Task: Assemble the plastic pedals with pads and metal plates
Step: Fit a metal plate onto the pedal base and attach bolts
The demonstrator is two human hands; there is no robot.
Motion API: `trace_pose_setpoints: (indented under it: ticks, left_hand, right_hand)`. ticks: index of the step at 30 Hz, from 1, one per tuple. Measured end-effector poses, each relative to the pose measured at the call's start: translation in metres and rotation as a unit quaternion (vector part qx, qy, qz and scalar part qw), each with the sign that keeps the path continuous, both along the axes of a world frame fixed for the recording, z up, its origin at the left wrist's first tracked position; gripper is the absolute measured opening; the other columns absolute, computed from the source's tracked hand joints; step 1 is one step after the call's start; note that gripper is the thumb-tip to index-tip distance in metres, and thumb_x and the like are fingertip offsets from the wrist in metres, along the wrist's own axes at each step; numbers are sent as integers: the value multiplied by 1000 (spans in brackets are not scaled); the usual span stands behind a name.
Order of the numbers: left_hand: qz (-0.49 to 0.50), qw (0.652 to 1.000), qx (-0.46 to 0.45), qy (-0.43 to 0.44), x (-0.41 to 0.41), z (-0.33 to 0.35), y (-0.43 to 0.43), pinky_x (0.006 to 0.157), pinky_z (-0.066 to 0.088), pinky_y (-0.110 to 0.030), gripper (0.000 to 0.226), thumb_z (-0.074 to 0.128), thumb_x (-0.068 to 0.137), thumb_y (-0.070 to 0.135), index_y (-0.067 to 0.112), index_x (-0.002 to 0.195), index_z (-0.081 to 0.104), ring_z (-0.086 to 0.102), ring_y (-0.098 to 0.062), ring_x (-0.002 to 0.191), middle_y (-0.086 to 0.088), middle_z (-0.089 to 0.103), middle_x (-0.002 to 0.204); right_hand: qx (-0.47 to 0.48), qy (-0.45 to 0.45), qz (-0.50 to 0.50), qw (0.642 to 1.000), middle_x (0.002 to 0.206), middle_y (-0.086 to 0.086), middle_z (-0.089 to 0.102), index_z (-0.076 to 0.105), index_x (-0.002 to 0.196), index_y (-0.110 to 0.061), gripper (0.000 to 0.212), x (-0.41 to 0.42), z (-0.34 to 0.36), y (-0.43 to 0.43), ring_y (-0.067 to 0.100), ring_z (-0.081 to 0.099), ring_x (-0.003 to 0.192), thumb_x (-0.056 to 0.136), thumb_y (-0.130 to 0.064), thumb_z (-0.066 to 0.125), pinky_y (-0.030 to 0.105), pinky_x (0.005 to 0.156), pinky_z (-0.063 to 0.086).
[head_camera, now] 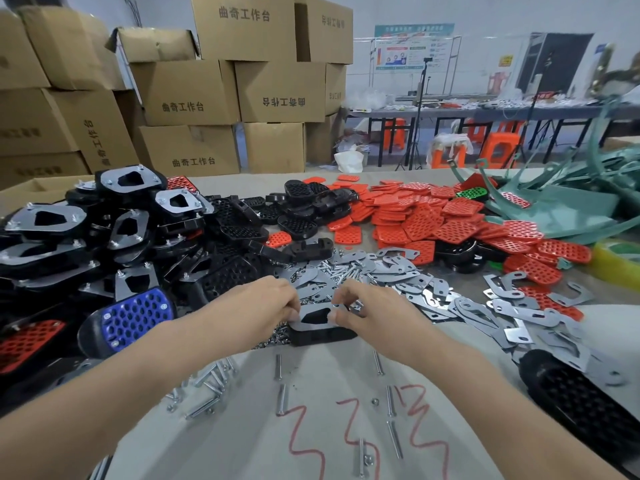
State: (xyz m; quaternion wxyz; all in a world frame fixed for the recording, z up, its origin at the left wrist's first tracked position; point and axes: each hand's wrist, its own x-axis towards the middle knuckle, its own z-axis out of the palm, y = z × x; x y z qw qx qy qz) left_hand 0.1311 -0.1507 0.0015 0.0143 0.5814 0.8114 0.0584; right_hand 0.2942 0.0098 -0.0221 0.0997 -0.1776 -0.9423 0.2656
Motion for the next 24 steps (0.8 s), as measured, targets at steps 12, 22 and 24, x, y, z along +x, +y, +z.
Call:
trace_pose_setpoints:
  ticks: [12,22,24]
  left_hand:
    - [-90,995,-18,-26,1,15,-3,89,44,-28,26,48,103,8,28,118,56,45,3,97,19,56,95]
    - [-40,995,72,-55,-3,3,-6,75,37,-10,2,49,101,41,40,101,51,45,16,97,25,53,98]
    - [-3,997,58,-48,-4,-1,-8,69,38,-11,14,51,99,48,37,91,53,49,12,88,21,54,90]
  right_hand:
    - [-18,27,-60,998,96,-9,66,53,93,-24,26,-12,0,-1,10,54,78,100,-49,56,33,65,34]
    - [9,-26,-62,998,97,-1,69,66,98,-22,19,-28,1,2,23,61,96,104,-35,54,33,69,37]
    - [15,-27,-68,997,89,-2,64,59,92,-21,20,-29,-1,3,23,59,89,103,-38,54,34,66,33]
